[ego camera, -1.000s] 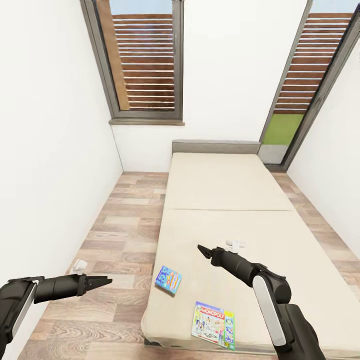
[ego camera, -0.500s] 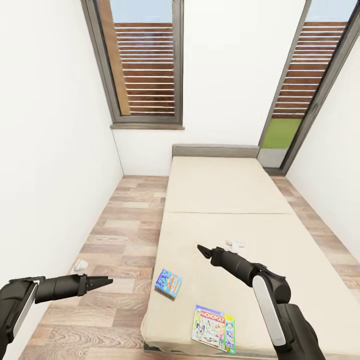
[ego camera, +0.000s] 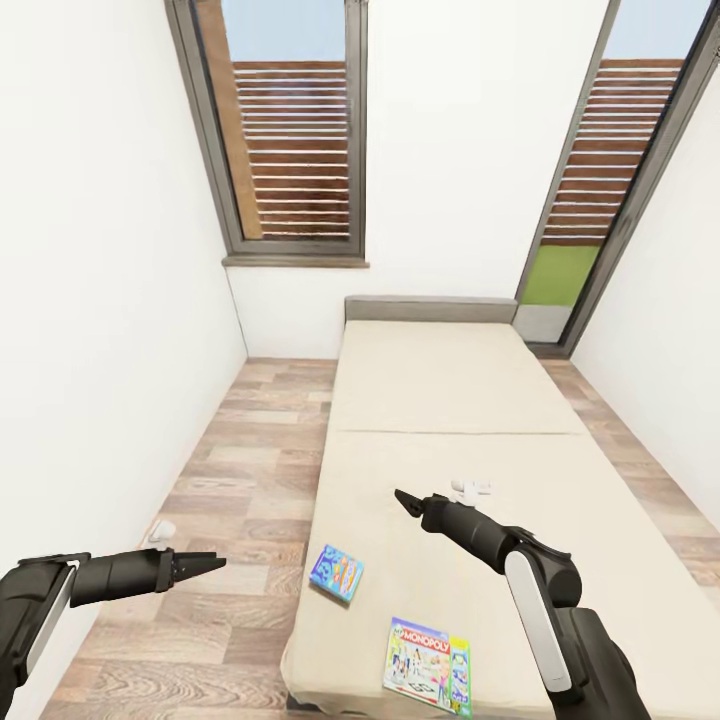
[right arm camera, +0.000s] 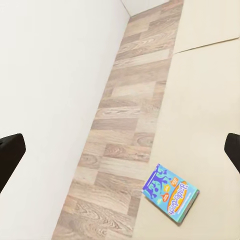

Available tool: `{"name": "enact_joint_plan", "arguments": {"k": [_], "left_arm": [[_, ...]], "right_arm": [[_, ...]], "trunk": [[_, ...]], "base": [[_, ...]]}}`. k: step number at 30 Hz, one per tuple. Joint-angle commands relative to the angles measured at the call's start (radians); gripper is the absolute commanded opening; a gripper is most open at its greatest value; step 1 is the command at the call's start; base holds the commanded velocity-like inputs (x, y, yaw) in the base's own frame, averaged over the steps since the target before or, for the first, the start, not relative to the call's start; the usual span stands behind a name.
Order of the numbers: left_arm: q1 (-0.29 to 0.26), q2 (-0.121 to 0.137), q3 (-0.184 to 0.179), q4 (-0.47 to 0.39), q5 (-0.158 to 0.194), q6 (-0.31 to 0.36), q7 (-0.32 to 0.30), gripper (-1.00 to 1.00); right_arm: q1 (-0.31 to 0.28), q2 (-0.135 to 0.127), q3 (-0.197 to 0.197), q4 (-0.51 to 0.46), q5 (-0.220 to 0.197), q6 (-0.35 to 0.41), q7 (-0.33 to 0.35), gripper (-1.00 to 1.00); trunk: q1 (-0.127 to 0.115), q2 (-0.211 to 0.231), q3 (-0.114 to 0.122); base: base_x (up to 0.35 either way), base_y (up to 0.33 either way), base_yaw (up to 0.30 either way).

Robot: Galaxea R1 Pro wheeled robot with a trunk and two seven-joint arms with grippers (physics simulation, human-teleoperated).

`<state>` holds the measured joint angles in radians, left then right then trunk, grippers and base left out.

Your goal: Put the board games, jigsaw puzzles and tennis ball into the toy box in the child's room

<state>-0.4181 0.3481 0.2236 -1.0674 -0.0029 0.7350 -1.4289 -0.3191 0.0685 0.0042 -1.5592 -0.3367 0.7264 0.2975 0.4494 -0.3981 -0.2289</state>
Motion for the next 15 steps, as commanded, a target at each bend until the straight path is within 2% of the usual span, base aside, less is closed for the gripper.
{"name": "enact_joint_plan", "arguments": {"k": [1,15], "left_arm": [[-0.001,0.0,0.0,0.0,0.0,0.008,-0.004,1.0],[-0.001,0.0,0.0,0.0,-0.001,0.001,-0.004,1.0]], "right_arm": [[-0.001,0.001,-0.001,-0.001,0.0,0.005,0.002,1.0],[-0.001,0.003,-0.001,0.006,0.001,0.005,0.002,1.0]], "trunk": [[0.001,-0.002,0.0],[0.001,-0.002,0.023]], "base": [[0.0,0.0,0.0],[0.0,0.0,0.0]]}}
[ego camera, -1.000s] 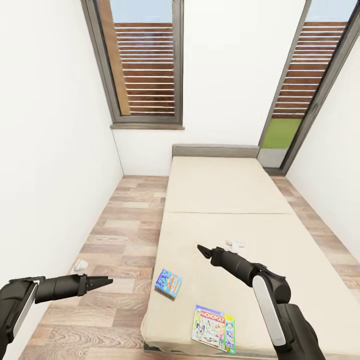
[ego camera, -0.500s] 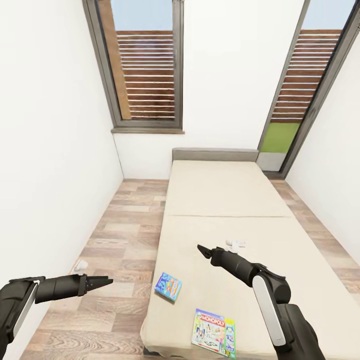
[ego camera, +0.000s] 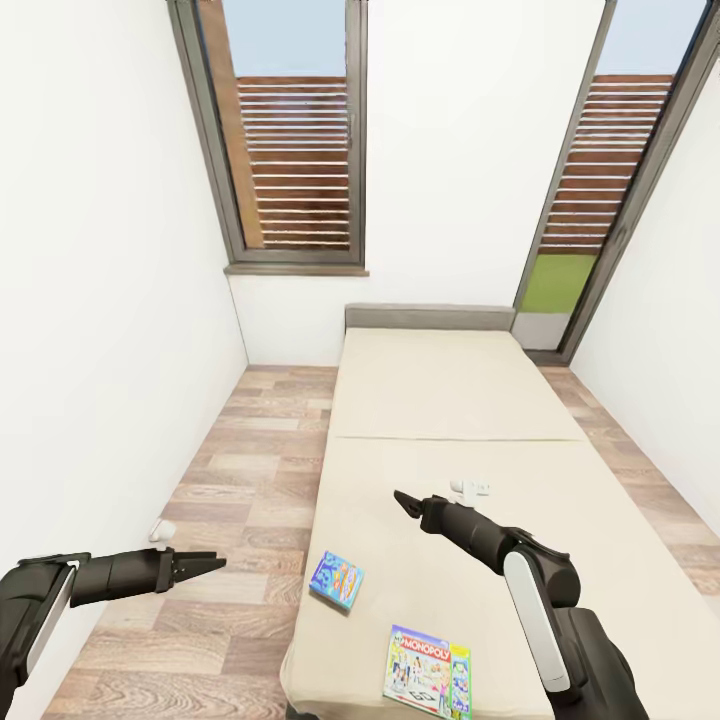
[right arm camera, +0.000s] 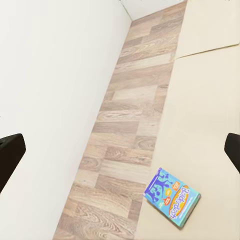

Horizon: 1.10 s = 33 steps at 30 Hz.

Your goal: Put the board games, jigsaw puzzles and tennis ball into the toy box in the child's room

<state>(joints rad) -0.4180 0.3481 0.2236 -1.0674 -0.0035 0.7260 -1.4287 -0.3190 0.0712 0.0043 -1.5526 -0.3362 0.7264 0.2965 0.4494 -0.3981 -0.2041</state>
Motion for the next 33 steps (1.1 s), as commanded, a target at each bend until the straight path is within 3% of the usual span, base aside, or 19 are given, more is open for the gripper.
{"name": "enact_joint_plan", "arguments": {"k": [1,33], "left_arm": [[-0.001,0.0,0.0,0.0,-0.001,0.01,-0.004,1.0],[-0.001,0.0,0.002,0.0,0.0,0.01,-0.004,1.0]], "right_arm": [[-0.001,0.001,-0.001,0.0,0.0,0.005,0.003,1.0],[-0.001,0.001,0.0,0.0,0.001,0.005,0.003,1.0]], "trunk": [[0.001,-0.002,0.0],[0.001,-0.002,0.053]], "base": [[0.0,0.0,0.0],[0.0,0.0,0.0]]}}
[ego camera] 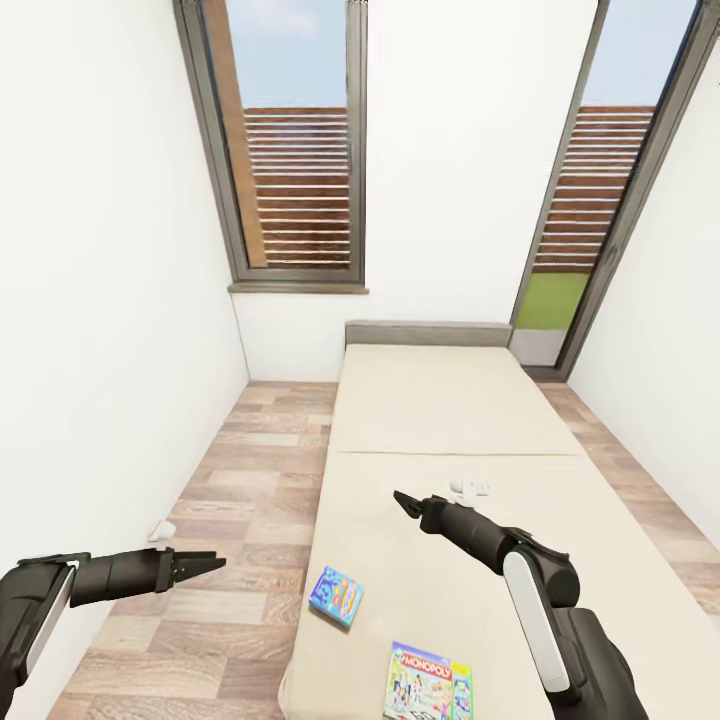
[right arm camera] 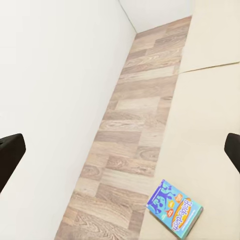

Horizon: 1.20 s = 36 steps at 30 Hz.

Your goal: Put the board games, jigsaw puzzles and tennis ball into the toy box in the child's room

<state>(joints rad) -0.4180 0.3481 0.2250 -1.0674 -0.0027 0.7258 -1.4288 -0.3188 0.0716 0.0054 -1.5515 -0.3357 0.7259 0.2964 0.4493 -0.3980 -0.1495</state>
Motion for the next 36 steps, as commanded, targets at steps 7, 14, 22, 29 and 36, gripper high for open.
{"name": "enact_joint_plan", "arguments": {"k": [7,14,22,29,36], "left_arm": [[-0.001,0.0,0.0,0.0,0.0,0.01,-0.004,1.0],[-0.001,0.0,-0.001,0.0,-0.001,0.01,-0.004,1.0],[-0.001,0.0,-0.001,0.0,-0.001,0.009,-0.004,1.0],[-0.001,0.0,-0.001,0.0,-0.001,0.01,-0.004,1.0],[-0.001,0.0,-0.001,0.0,-0.001,0.009,-0.004,1.0]], "right_arm": [[-0.001,0.001,-0.002,-0.001,0.0,0.005,0.003,1.0],[-0.001,0.002,-0.002,-0.001,0.0,0.004,0.003,1.0],[-0.001,0.002,-0.001,-0.001,0.0,0.004,0.003,1.0],[-0.001,-0.001,-0.002,-0.001,0.001,0.004,0.003,1.0],[-0.001,-0.003,-0.003,0.003,-0.001,-0.029,0.003,1.0]], "trunk": [[0.001,-0.002,0.009],[0.001,-0.002,0.021],[0.001,-0.002,0.034],[0.001,-0.002,0.046],[0.001,-0.002,0.049]], "base": [[0.0,0.0,0.0],[0.0,0.0,0.0],[0.0,0.0,0.0],[0.0,0.0,0.0],[0.0,0.0,0.0]]}}
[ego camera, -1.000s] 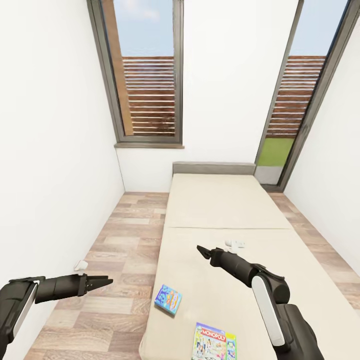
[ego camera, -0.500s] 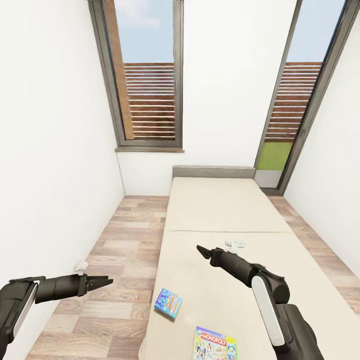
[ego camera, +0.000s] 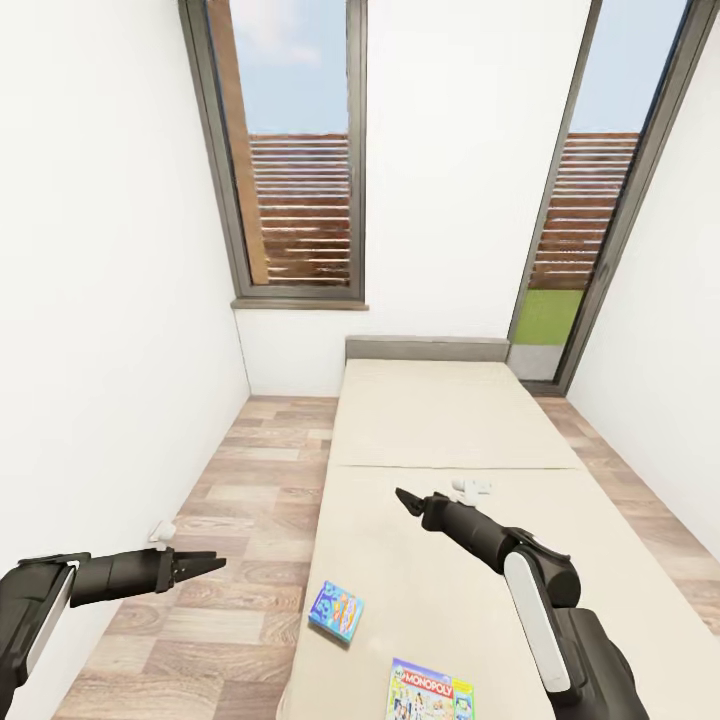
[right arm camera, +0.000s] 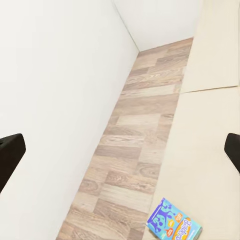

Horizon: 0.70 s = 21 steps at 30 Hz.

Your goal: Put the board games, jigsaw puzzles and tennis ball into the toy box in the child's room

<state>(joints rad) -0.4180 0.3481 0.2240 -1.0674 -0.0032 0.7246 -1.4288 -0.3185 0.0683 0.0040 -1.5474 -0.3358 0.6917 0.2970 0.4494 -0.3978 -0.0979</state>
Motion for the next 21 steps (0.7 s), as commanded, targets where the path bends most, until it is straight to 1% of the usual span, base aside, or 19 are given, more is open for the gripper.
{"name": "enact_joint_plan", "arguments": {"k": [1,8,18,21], "left_arm": [[-0.001,0.0,0.0,0.0,0.0,0.01,-0.004,1.0],[-0.001,0.0,0.001,0.0,0.0,0.01,-0.004,1.0],[-0.001,0.0,0.001,0.0,0.0,0.01,-0.004,1.0],[-0.001,0.0,0.001,0.0,0.0,0.01,-0.004,1.0]], "right_arm": [[-0.001,0.001,-0.001,0.002,-0.001,-0.002,0.002,1.0],[-0.002,0.0,0.0,0.052,-0.001,-0.035,-0.003,1.0],[-0.002,0.002,-0.006,0.053,-0.003,-0.039,-0.003,1.0],[-0.002,0.005,-0.002,0.055,-0.002,-0.033,-0.002,1.0]], "trunk": [[0.001,-0.002,-0.002],[0.001,-0.002,-0.002],[0.001,-0.002,-0.002],[0.001,-0.002,-0.002]], "base": [[0.0,0.0,0.0],[0.0,0.0,0.0],[0.0,0.0,0.0],[0.0,0.0,0.0]]}}
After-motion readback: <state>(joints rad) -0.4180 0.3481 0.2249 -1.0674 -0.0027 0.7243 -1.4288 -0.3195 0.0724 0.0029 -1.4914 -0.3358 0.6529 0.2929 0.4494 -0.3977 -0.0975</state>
